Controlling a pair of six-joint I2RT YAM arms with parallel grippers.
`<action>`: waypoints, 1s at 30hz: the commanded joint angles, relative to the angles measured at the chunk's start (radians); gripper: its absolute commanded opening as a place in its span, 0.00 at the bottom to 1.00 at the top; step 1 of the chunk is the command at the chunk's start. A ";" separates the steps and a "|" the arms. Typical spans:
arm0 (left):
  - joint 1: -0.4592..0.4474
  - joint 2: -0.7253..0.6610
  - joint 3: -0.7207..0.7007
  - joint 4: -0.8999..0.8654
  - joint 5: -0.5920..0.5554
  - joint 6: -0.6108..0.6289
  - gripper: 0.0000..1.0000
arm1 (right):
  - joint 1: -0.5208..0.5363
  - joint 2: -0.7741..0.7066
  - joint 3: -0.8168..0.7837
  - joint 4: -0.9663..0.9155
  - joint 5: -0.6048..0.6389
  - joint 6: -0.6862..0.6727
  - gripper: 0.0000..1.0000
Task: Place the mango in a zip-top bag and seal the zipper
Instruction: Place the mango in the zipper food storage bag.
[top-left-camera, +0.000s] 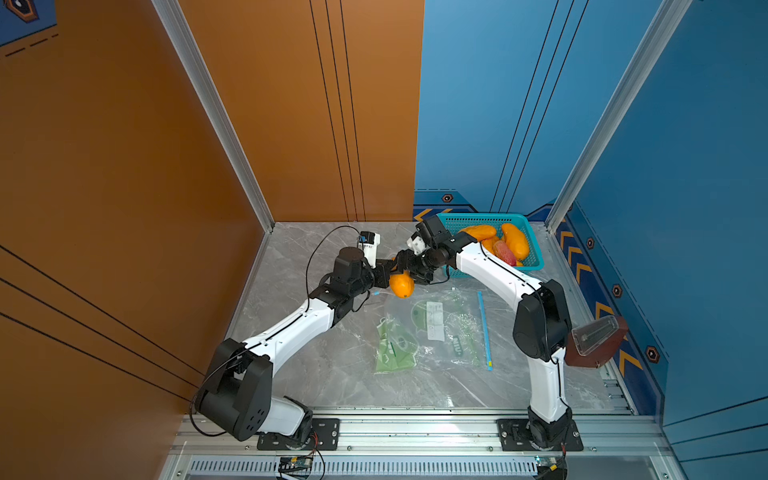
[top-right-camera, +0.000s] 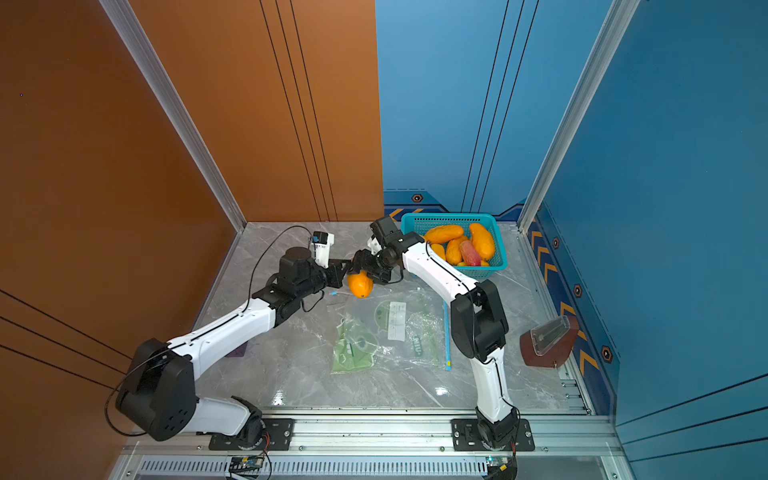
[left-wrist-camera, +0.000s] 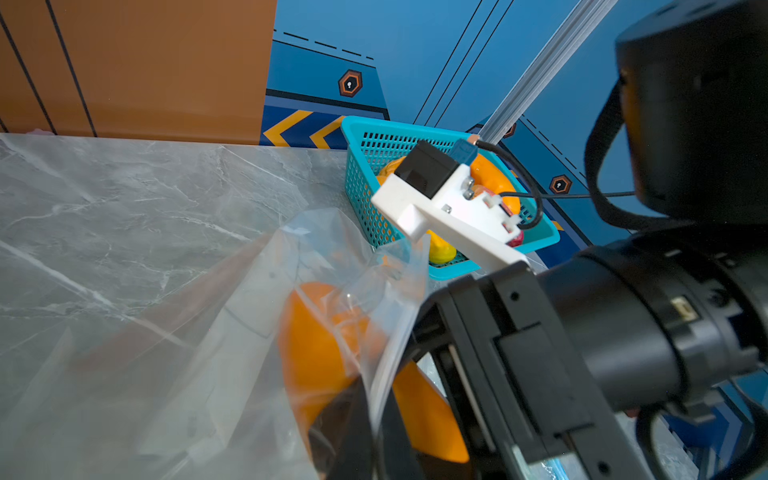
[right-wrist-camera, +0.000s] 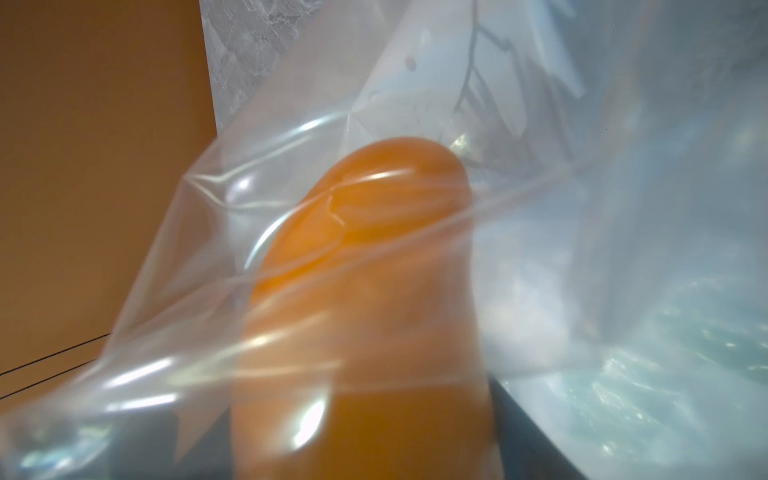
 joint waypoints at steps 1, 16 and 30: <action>-0.024 -0.032 -0.027 -0.004 0.056 0.005 0.00 | -0.018 0.043 0.027 0.032 0.030 0.029 0.37; -0.035 -0.076 -0.085 -0.007 -0.074 -0.149 0.00 | -0.003 0.018 0.056 0.092 0.183 0.120 0.86; 0.021 -0.067 -0.047 -0.016 -0.181 -0.183 0.00 | 0.043 -0.144 0.065 -0.028 0.328 -0.034 0.86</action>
